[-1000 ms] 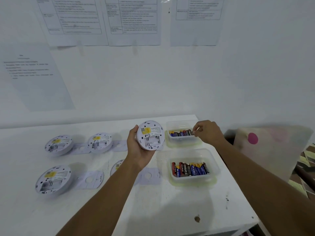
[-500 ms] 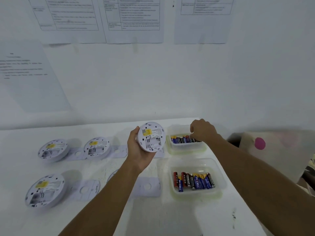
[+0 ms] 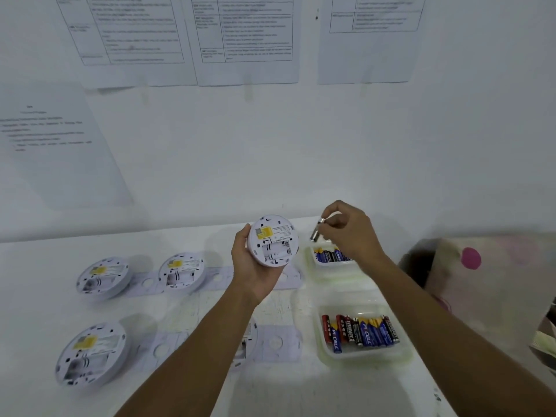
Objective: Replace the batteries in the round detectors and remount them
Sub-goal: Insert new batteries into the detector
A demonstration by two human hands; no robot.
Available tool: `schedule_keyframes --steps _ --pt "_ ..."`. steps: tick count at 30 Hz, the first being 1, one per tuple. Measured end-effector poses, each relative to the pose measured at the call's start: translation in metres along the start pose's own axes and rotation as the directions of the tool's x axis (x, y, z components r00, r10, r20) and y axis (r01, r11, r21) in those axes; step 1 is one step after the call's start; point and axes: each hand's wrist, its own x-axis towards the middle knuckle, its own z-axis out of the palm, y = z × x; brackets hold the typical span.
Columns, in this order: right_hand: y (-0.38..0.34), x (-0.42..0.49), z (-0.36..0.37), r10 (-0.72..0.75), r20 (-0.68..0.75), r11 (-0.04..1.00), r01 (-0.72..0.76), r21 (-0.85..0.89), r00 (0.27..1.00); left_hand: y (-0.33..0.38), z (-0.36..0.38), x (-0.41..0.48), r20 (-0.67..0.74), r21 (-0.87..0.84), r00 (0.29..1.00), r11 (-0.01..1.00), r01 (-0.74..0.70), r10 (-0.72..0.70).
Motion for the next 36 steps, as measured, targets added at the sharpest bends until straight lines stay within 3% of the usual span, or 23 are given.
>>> schedule_keyframes --steps 2,4,8,14,19,25,27,29,32,36 --pt "-0.012 -0.020 0.017 -0.041 0.034 0.993 0.037 0.109 0.999 0.000 0.000 0.001 -0.011 0.014 1.000 1.000 -0.019 0.019" --pt "-0.011 -0.032 0.034 -0.062 0.030 0.993 0.059 0.097 0.998 0.000 0.002 -0.001 -0.016 0.039 1.000 0.999 -0.026 0.027" --pt "-0.001 -0.042 0.060 -0.110 -0.117 0.989 0.121 0.090 0.987 -0.002 0.001 -0.004 -0.048 0.064 0.999 0.998 -0.023 0.026" --pt "0.016 -0.054 0.082 -0.278 -0.212 0.951 0.238 -0.196 0.937 0.002 0.000 -0.008 -0.078 0.088 0.996 0.995 -0.047 0.054" --pt "0.024 -0.063 0.084 -0.575 -0.112 0.693 0.410 -0.594 0.810 0.004 0.001 -0.008 -0.074 0.086 0.994 0.993 -0.074 0.081" --pt "0.033 -0.059 0.074 -0.629 0.101 0.456 0.472 -0.755 0.771 0.003 0.001 -0.003 -0.077 0.066 0.994 0.995 -0.076 0.081" --pt "0.034 -0.052 0.064 -0.610 0.153 0.513 0.534 -0.672 0.778 0.001 0.000 -0.002 -0.075 0.057 0.994 0.995 -0.076 0.081" --pt "0.034 -0.040 0.047 -0.519 0.166 0.687 0.525 -0.502 0.838 0.000 -0.002 0.000 -0.061 0.044 0.995 0.997 -0.071 0.074" --pt "0.039 -0.005 0.008 -0.269 0.055 0.874 0.268 -0.405 0.962 0.002 -0.001 0.003 -0.026 0.024 0.998 0.998 -0.055 0.056" --pt "0.056 0.038 -0.041 0.069 0.111 0.778 0.016 -0.628 0.991 0.004 0.000 0.004 0.002 0.005 0.999 0.999 -0.044 0.044"
